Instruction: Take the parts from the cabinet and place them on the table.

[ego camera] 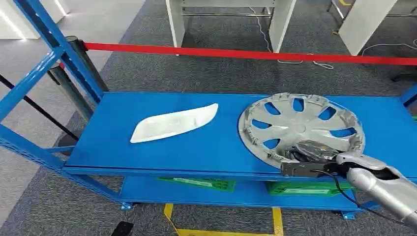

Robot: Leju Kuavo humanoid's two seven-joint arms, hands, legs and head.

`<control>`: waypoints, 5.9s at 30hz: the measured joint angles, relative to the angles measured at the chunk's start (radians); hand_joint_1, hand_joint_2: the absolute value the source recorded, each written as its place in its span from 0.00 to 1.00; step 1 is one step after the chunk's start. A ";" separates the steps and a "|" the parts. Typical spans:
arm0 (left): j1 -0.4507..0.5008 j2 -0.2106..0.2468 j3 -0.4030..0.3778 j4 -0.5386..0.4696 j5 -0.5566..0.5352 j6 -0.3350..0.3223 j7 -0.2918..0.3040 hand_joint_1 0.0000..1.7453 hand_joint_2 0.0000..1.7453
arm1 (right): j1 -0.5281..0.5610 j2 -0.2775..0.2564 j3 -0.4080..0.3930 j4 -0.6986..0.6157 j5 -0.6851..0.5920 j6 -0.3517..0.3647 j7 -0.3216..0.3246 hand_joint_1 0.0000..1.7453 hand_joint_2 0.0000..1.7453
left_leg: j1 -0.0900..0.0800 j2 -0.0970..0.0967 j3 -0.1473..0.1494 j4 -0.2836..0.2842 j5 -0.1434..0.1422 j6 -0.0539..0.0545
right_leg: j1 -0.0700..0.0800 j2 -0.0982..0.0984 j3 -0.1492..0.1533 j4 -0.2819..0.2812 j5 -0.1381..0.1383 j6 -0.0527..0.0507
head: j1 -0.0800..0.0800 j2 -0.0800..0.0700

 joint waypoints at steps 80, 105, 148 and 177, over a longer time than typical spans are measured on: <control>0.002 0.002 -0.002 0.000 -0.018 0.061 0.015 0.00 1.00 | 0.066 -0.011 -0.331 -0.297 0.077 -0.270 0.003 1.00 1.00 | -0.006 -0.007 0.094 -0.277 0.155 0.053 | -0.008 0.004 -0.138 0.192 -0.030 0.048 | -0.003 0.000; 0.000 0.006 -0.001 0.000 -0.026 0.079 0.031 0.00 1.00 | 0.161 0.058 -0.436 -0.447 0.369 -0.516 -0.002 1.00 1.00 | -0.008 -0.006 0.084 -0.280 0.166 0.055 | 0.004 0.009 -0.107 0.158 -0.083 0.032 | 0.000 0.000; 0.002 0.027 0.021 -0.001 -0.007 0.090 0.065 0.00 1.00 | 0.226 0.105 -0.483 -0.534 0.400 -0.538 -0.036 1.00 1.00 | -0.020 -0.004 0.026 -0.264 0.233 0.023 | -0.003 0.004 0.011 0.032 -0.058 0.016 | 0.000 0.000; -0.006 0.026 0.027 -0.002 -0.018 0.090 0.064 0.00 1.00 | 0.227 0.101 -0.509 -0.565 0.362 -0.523 -0.046 1.00 1.00 | -0.027 0.007 0.037 -0.275 0.218 0.039 | 0.006 0.006 0.074 0.011 -0.093 0.036 | -0.003 0.000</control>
